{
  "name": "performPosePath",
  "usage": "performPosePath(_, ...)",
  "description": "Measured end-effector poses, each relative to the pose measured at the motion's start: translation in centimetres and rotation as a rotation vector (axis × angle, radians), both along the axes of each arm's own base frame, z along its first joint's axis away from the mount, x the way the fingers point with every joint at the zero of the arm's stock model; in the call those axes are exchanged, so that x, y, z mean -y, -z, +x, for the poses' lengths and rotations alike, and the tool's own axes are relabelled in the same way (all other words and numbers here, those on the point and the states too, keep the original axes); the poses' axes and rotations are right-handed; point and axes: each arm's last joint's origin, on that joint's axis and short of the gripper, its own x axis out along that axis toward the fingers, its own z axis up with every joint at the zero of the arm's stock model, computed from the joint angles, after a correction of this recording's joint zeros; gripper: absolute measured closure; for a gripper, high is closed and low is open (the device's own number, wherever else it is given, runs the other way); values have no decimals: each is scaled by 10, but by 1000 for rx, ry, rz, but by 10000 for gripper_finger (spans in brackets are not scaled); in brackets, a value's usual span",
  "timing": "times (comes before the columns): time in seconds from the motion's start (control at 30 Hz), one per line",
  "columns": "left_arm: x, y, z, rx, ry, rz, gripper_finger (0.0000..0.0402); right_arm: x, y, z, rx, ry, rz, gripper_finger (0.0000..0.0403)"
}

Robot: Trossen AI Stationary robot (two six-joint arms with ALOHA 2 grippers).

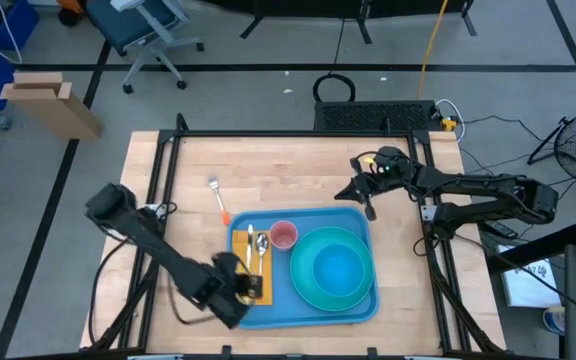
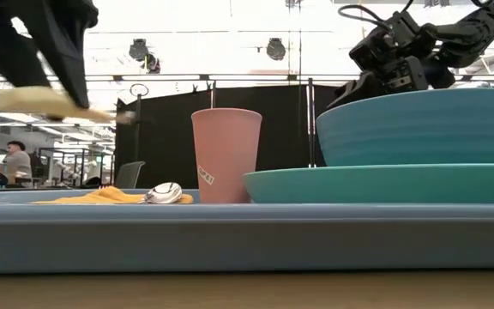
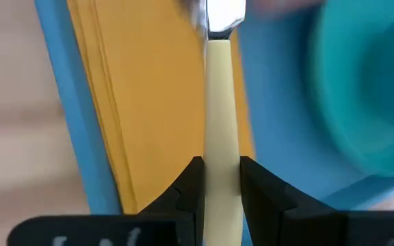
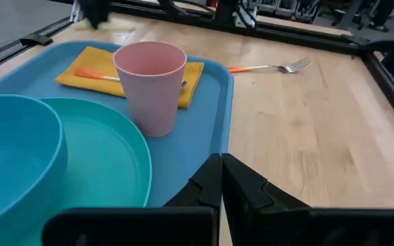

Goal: Set up tray
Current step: Put the yellow knife on the yellow napkin

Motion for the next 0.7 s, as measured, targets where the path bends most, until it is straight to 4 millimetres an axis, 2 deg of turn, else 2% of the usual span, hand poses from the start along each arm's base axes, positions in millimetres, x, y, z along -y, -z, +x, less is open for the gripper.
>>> performPosePath(0.1,11,-3,19,-126,-13,-19,331,0,-2,1,17,1,-7,402)
performPosePath(0.2,18,-19,33,-208,-41,-68,331,0,-2,1,25,1,-11,402)
performPosePath(0.37,17,-31,49,-250,-99,-47,331,1,-3,1,30,1,-15,402)
performPosePath(0.5,11,-22,59,-264,-162,-25,331,1,-3,1,30,0,-16,402)
performPosePath(0.7,-3,-5,67,-380,-178,-4,331,2,-3,0,31,8,-24,402)
